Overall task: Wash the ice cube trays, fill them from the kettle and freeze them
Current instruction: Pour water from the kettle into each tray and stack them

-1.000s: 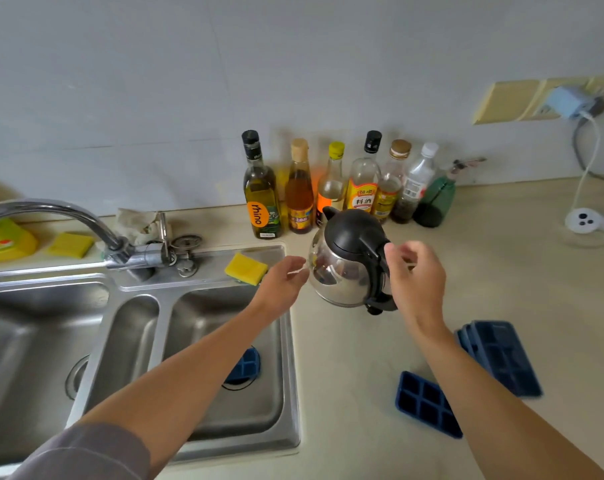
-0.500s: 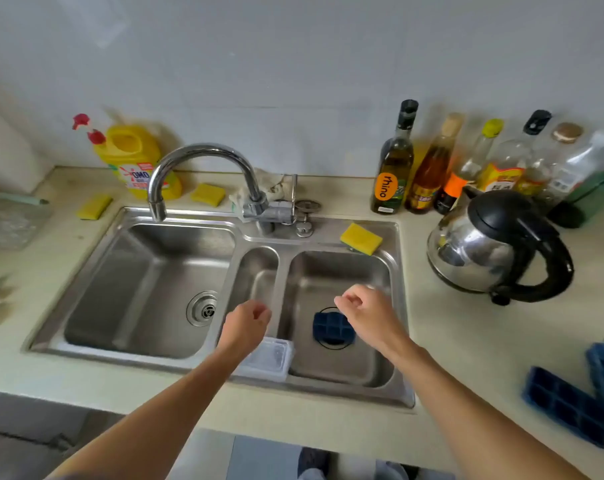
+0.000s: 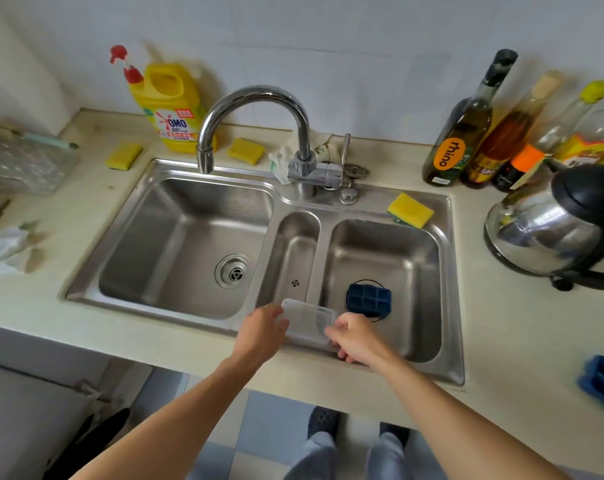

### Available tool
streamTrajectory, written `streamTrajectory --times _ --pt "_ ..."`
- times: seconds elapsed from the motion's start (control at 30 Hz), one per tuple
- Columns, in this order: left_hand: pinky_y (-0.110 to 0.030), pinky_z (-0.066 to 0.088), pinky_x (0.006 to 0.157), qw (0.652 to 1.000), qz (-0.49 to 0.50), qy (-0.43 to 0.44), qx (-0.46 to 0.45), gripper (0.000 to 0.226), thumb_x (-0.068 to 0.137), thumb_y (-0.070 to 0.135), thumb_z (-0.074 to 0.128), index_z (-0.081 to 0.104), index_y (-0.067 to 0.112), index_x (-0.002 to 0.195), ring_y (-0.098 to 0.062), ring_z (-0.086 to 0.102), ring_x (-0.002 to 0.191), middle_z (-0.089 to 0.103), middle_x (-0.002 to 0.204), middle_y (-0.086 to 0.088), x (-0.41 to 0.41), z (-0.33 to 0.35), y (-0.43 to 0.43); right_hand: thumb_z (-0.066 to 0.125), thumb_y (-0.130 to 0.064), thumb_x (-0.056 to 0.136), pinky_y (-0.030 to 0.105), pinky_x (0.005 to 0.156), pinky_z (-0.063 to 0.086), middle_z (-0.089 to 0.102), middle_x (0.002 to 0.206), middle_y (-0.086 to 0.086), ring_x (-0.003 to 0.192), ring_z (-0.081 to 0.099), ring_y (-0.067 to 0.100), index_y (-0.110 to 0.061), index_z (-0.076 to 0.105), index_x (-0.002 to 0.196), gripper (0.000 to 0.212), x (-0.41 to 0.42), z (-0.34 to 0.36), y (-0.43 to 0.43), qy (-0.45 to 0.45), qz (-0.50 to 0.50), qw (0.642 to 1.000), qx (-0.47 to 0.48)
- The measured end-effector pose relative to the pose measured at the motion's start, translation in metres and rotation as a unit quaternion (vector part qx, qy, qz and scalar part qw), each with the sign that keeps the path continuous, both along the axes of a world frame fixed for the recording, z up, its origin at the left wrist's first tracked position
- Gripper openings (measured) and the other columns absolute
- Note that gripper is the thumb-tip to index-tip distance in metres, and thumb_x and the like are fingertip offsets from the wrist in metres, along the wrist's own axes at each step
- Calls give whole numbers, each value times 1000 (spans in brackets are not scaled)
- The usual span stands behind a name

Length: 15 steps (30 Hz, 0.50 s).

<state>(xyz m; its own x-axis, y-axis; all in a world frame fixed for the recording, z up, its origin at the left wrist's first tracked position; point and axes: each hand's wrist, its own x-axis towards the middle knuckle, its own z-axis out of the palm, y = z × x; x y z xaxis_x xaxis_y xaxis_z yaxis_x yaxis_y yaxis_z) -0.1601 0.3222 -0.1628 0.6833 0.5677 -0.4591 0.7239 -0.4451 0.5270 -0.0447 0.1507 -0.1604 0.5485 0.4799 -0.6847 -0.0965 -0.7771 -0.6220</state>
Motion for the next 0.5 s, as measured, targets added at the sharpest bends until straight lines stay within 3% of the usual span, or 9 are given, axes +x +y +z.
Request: streamTrajectory --times 0.17,0.27,0.37,0.43,0.5 --pt "-34 56 82 998 27 -50 35 24 100 24 59 69 14 120 -23 68 92 75 105 -5 6 2 -11 61 -33 100 28 59 54 73 95 6 69 66 14 -22 57 103 12 0 -1 -2 1 -46 999 22" --pt "-29 50 78 996 55 -70 11 30 100 19 61 61 14 129 -17 65 89 69 101 2 23 6 -19 62 -34 100 21 55 52 68 98 -2 77 67 14 -26 60 114 16 12 3 -15 5 -110 993 45" --pt "-26 46 78 996 51 -74 -11 34 98 14 63 61 15 132 -16 64 89 68 100 4 49 9 -29 62 -32 99 26 60 57 67 105 -4 89 67 17 -24 63 120 22 30 7 -33 13 -182 981 66" --pt "-22 49 72 997 14 -70 -28 25 97 12 62 67 18 121 -17 66 86 69 96 3 71 8 -37 61 -30 100 31 65 60 66 101 -5 86 66 17 -26 60 116 16 42 8 -45 2 -206 976 70" --pt "-10 44 58 998 -36 -52 -26 17 96 9 61 69 18 108 -10 64 75 71 93 2 94 2 -46 60 -29 101 27 62 57 65 99 -8 81 65 14 -25 57 117 16 55 3 -58 -14 -223 972 67"
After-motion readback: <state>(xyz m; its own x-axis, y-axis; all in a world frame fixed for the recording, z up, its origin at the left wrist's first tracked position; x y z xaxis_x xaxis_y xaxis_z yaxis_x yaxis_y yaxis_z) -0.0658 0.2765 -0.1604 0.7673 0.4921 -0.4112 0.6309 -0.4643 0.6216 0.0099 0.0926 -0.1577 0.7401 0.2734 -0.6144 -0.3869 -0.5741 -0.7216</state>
